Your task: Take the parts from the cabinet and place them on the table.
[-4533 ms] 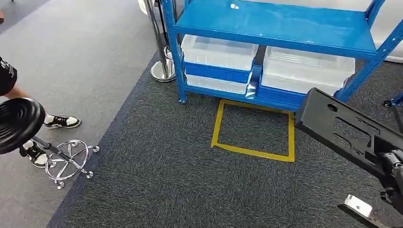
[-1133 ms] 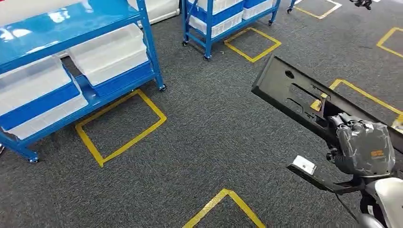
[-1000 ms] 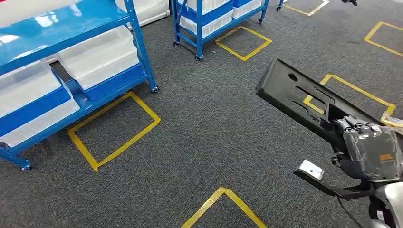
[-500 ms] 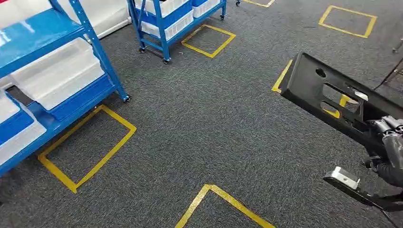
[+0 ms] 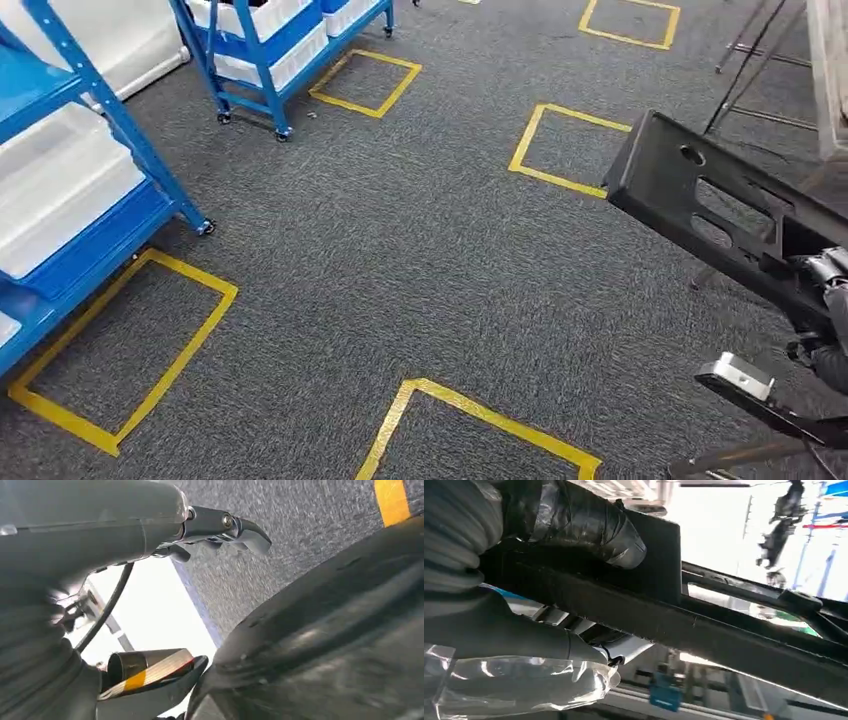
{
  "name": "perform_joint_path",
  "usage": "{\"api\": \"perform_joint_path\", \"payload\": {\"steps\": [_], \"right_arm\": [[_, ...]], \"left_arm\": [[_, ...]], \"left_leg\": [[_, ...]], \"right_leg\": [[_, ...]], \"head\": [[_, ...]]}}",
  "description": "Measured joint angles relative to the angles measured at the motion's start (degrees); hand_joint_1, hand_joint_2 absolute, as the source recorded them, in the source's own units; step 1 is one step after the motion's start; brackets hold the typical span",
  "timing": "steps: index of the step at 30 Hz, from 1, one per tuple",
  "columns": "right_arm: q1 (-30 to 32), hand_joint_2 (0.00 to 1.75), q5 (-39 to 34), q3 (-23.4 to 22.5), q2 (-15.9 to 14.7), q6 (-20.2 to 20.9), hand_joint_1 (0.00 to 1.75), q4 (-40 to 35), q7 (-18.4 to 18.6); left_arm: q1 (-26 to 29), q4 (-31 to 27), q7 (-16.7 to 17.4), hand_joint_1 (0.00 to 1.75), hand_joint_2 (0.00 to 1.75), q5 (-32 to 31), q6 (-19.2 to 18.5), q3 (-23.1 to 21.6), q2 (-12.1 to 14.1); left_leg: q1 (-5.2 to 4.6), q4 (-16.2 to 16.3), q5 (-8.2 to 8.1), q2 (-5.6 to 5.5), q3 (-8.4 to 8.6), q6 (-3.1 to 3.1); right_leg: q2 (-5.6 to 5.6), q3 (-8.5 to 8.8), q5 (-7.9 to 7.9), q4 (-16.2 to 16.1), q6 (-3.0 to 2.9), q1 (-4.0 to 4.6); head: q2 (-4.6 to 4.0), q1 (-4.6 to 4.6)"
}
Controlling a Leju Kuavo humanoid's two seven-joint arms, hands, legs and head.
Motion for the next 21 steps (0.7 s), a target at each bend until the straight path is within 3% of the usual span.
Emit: {"api": "perform_joint_path", "payload": {"steps": [1, 2, 5, 6, 7, 8, 9, 10, 11, 12, 14, 15, 16, 18, 20, 21], "right_arm": [[-0.06, 1.75, 0.02, -0.11, 0.02, 0.02, 1.75, 0.02, 0.0], [0.22, 1.75, 0.02, -0.24, -0.02, 0.02, 1.75, -0.02, 0.0], [0.64, 1.75, 0.02, -0.4, -0.28, 0.07, 1.75, -0.02, 0.0], [0.74, 1.75, 0.02, -0.48, -0.44, 0.07, 1.75, -0.04, 0.0], [0.6, 1.75, 0.04, -0.66, -0.52, 0.07, 1.75, -0.04, 0.02], [0.61, 1.75, 0.04, -0.7, -0.52, 0.07, 1.75, -0.04, 0.0], [0.7, 1.75, 0.04, -0.7, -0.52, 0.09, 1.75, -0.04, 0.0], [0.79, 1.75, 0.04, -0.7, -0.52, 0.13, 1.75, -0.04, 0.0], [0.86, 1.75, 0.04, -0.7, -0.5, 0.13, 1.75, -0.04, 0.0], [0.93, 1.75, 0.04, -0.7, -0.5, 0.13, 1.75, -0.04, 0.0], [1.0, 1.75, 0.04, -0.81, -0.52, 0.13, 1.75, -0.04, 0.0], [1.16, 1.75, 0.04, -1.05, -0.52, 0.13, 1.75, -0.04, 0.0], [1.32, 1.75, 0.04, -1.36, -0.52, 0.15, 1.75, -0.04, 0.04], [1.57, 1.75, 0.24, -1.73, -0.57, 0.55, 1.75, -0.04, 0.26], [2.3, 1.75, 0.31, -2.14, -0.76, 0.94, 1.75, -0.04, 0.39], [2.44, 1.75, 0.33, -2.3, -1.03, 1.07, 1.75, -0.02, 0.39]], "left_arm": [[0.01, 0.0, -0.04, 0.0, 1.75, 0.02, 0.13, 0.0, 0.09], [0.01, 0.0, -0.09, 0.0, 1.75, 0.02, 0.17, -0.02, 0.09], [-0.18, 0.0, -0.09, 0.0, 1.75, 0.15, 0.48, -0.07, 0.09], [-0.22, 0.0, -0.09, 0.0, 1.75, 0.15, 0.5, -0.09, 0.09], [-0.19, 0.0, -0.11, 0.0, 1.75, 0.18, 0.5, -0.11, 0.09], [-0.13, 0.0, -0.11, 0.0, 1.75, 0.18, 0.5, -0.11, 0.09], [-0.09, 0.0, -0.11, 0.0, 1.75, 0.17, 0.5, -0.11, 0.09], [-0.08, -0.02, -0.13, 0.0, 1.75, 0.17, 0.5, -0.11, 0.04], [-0.01, 0.0, -0.15, 0.0, 1.75, 0.2, 0.52, -0.15, -0.02], [0.01, -0.02, -0.17, 0.0, 1.75, 0.22, 0.55, -0.18, -0.02], [-0.03, 0.0, -0.17, 0.0, 1.75, 0.2, 0.59, -0.28, -0.09], [0.07, 0.0, -0.17, 0.0, 1.75, 0.24, 0.63, -0.33, -0.09], [0.15, 0.0, -0.17, 0.0, 1.75, 0.28, 0.66, -0.37, -0.09], [0.09, 0.0, -0.17, 0.0, 1.75, 0.57, 0.68, -0.4, -0.09], [-0.07, 0.0, -0.2, 0.0, 1.75, 1.03, 0.72, -0.42, -0.09], [-0.18, 0.0, -0.2, 0.0, 1.75, 1.05, 0.74, -0.42, -0.11]], "left_leg": [[-0.51, 0.43, -0.49, 0.44, -0.15, -0.49], [-0.55, 0.49, -0.68, 1.02, 0.04, -0.79], [-0.55, 0.53, -1.06, 2.75, 0.45, -1.42], [-0.12, 1.17, -1.84, 1.19, 0.26, -1.91], [0.08, 3.63, -3.66, -2.09, -0.72, -2.01], [0.12, 7.6, -5.94, -3.64, -2.54, -2.04], [0.12, 12.88, -8.34, -4.31, -5.03, -2.07], [0.11, 16.86, -9.68, -4.39, -7.02, -2.05], [0.11, 18.95, -9.77, -4.4, -8.19, -1.94], [0.12, 18.33, -8.51, -4.41, -8.07, -1.79], [0.13, 9.82, -2.83, -5.26, -4.42, -1.34], [0.17, 4.71, -0.21, -7.17, -2.22, -1.06], [0.22, 2.89, -0.73, -9.88, -1.44, -0.83], [0.16, 1.89, -0.54, -9.07, -1.22, -0.93], [-0.07, 1.41, -0.12, -7.71, -0.97, -0.41], [0.42, 0.23, 0.62, -6.88, -0.74, 0.25]], "right_leg": [[-1.86, 0.47, -0.88, -1.27, -0.54, 0.83], [-0.38, 0.25, -0.61, -1.33, -1.33, 0.7], [1.42, -0.05, -0.5, -1.34, -2.27, 0.52], [1.91, 0.09, -0.33, -1.57, -2.61, 0.38], [2.47, 0.03, -0.24, -1.62, -3.1, 0.44], [2.98, -0.07, -0.17, -1.62, -3.33, 0.51], [3.71, -0.14, -0.15, -1.62, -3.51, 0.63], [4.4, -0.21, -0.11, -1.59, -3.57, 0.77], [5.15, -0.25, -0.09, -1.53, -3.59, 0.88], [5.91, -0.22, -0.09, -1.47, -3.59, 0.93], [7.58, -0.17, -0.1, -1.15, -3.58, 0.94], [8.29, -0.21, -0.14, -1.01, -3.52, 0.85], [8.87, -0.48, -0.05, -0.9, -3.32, 0.94], [10.19, -1.14, 0.42, -0.94, -2.47, 0.59], [11.75, -1.32, 1.02, -1.5, -1.54, 0.46], [11.02, -1.51, 0.7, -0.98, -1.48, 0.26]], "head": [[0.0, 0.0], [0.0, -0.11], [0.0, -0.11], [0.02, -0.11], [0.0, -0.11], [0.0, -0.15], [0.0, -0.2], [0.0, -0.18], [0.0, -0.17], [0.0, -0.18], [0.0, -0.18], [0.0, -0.17], [0.0, -0.15], [0.02, -0.18], [0.0, -0.15], [0.0, -0.15]]}}
